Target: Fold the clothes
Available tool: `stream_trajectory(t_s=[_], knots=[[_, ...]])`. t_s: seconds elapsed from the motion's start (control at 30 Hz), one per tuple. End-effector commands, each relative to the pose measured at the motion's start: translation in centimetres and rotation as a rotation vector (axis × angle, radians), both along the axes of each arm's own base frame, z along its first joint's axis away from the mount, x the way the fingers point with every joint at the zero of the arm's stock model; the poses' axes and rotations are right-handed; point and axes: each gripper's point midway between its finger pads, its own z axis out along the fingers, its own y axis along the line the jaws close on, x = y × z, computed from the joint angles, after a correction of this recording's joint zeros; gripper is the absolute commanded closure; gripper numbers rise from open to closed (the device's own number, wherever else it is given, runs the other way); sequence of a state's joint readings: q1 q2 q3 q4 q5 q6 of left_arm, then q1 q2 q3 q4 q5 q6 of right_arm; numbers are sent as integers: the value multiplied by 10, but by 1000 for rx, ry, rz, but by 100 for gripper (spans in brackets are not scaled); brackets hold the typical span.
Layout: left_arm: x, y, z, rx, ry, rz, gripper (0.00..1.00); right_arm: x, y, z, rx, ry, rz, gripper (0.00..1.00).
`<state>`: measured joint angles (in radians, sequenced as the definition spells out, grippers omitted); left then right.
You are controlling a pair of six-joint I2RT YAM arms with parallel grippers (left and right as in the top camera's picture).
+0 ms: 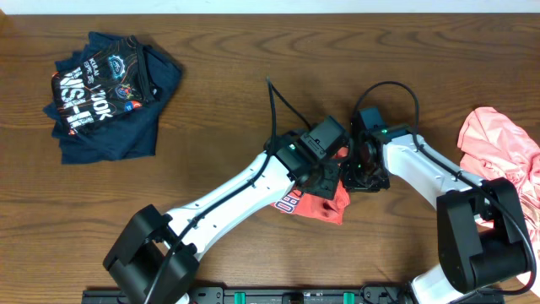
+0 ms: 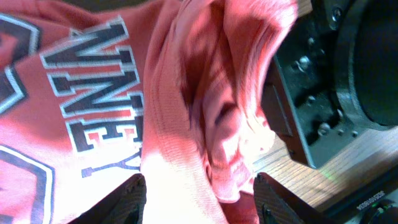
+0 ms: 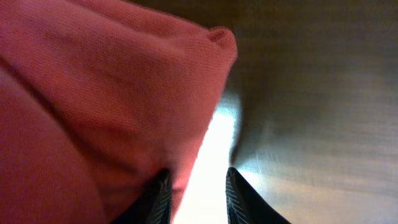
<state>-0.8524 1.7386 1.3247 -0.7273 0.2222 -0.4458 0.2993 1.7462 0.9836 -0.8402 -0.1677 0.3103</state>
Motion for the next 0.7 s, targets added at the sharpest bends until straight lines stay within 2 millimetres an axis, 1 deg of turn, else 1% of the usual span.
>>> stream_trajectory(t_s=[0.0,0.03,0.1,0.17,0.27,0.33,0.37,0.43,0.5,0.57,0.67], knots=[[28,11,41,-60,-120,-3,42,21,-1,21,25,-33,-24,72],[37,19,49,-63,-145,27,42,26,-3,31,24,-43,-24,72],[57,42,65,-68,-197,105,43,37,-8,52,10,-69,-36,72],[73,63,74,-75,-219,171,43,47,-8,75,13,-106,-28,72],[93,91,74,-66,-219,261,43,59,0,107,40,-162,-9,73],[100,104,68,-53,-208,296,43,62,16,124,103,-198,43,74],[102,108,64,-46,-202,308,42,63,29,132,162,-218,83,74],[105,112,56,-32,-185,319,43,62,52,140,265,-235,142,76],[106,112,45,-14,-162,318,43,61,68,139,315,-238,177,76],[106,112,34,3,-139,317,43,60,75,134,314,-234,198,77],[107,111,13,35,-94,315,43,54,83,122,310,-199,225,78]])
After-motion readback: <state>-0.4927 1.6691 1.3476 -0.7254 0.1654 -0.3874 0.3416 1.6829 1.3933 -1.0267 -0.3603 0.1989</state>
